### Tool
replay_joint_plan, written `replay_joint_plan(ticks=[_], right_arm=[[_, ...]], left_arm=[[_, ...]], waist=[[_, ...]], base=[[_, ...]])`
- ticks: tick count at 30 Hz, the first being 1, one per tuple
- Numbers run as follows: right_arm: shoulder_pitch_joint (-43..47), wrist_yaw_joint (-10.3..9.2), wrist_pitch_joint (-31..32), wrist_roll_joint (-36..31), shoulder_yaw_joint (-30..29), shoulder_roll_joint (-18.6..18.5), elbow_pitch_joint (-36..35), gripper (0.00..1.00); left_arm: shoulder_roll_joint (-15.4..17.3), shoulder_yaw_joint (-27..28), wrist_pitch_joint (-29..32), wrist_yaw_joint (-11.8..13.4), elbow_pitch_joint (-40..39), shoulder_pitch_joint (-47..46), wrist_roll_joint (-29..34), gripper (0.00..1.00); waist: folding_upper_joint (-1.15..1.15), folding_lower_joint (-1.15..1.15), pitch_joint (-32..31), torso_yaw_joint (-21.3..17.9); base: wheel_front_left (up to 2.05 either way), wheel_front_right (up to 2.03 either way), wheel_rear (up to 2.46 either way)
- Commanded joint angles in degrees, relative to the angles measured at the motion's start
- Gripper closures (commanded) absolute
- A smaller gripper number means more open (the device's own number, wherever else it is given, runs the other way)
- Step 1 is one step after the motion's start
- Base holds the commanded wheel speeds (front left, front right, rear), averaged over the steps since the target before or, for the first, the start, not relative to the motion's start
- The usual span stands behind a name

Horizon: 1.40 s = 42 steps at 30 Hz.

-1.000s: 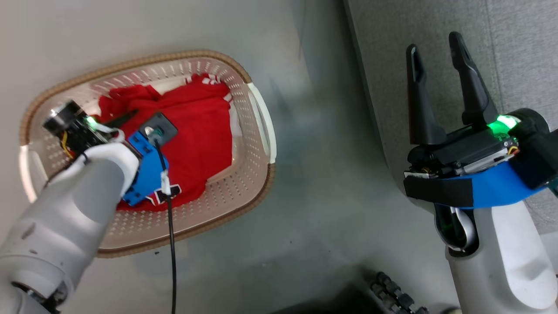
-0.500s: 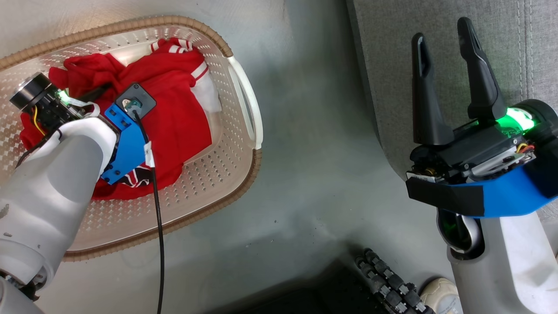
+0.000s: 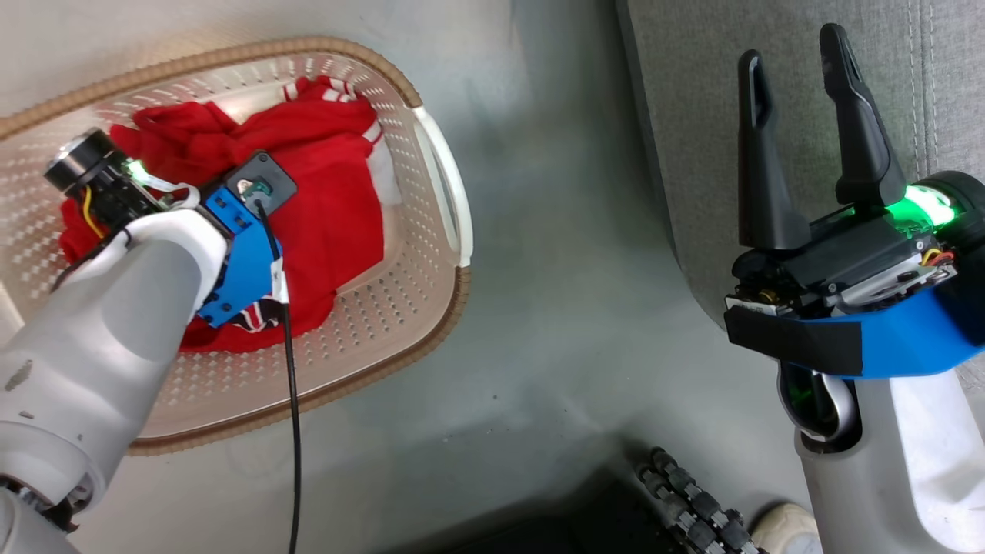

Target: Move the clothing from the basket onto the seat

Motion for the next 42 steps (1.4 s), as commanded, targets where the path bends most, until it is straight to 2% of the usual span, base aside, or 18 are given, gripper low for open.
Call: replay_joint_plan(ticks=[1, 11, 18, 23, 26, 42], right_arm=[[-0.66, 0.01, -0.22, -0.39, -0.27, -0.08, 0.13, 0.00], [0.92, 0.01, -0.23, -2.99, -1.99, -0.08, 2.26, 0.00], [2.81, 0.01, -0.22, -4.41, -2.65, -0.09, 3.95, 0.00], [4.23, 0.01, -0.22, -4.86, -2.94, -0.10, 4.80, 0.00], [5.74, 0.01, -0.22, -5.32, -3.36, -0.09, 5.63, 0.00], [11.91, 0.01, -0.22, -5.04, -3.70, -0.10, 8.20, 0.00]], left_arm=[[-0.32, -0.18, -0.98, -0.04, -0.57, 0.32, -0.43, 1.00], [-4.08, -0.23, -10.40, -0.03, -2.14, 3.00, -3.05, 1.00], [-6.32, 0.78, -14.15, -0.03, -2.80, 4.85, -6.35, 1.00], [-6.88, 2.35, -14.55, 0.04, -4.56, 5.82, -7.36, 1.00], [-6.43, 5.13, -14.54, 1.09, -8.99, 7.88, -7.29, 1.00], [-5.37, 17.25, -14.59, 2.98, -23.33, 15.41, -5.03, 1.00]], waist=[[0.00, 0.00, -0.89, 0.75], [0.00, 0.00, -9.56, 5.71], [0.00, 0.00, -16.03, 8.43], [0.00, 0.00, -19.81, 9.46], [0.00, 0.00, -23.75, 10.46], [0.00, 0.00, -36.82, 12.47]], base=[[0.00, 0.00, 0.00], [0.00, 0.00, 0.00], [0.00, 0.00, 0.00], [0.00, 0.00, 0.00], [0.00, 0.00, 0.00], [0.00, 0.00, 0.00]])
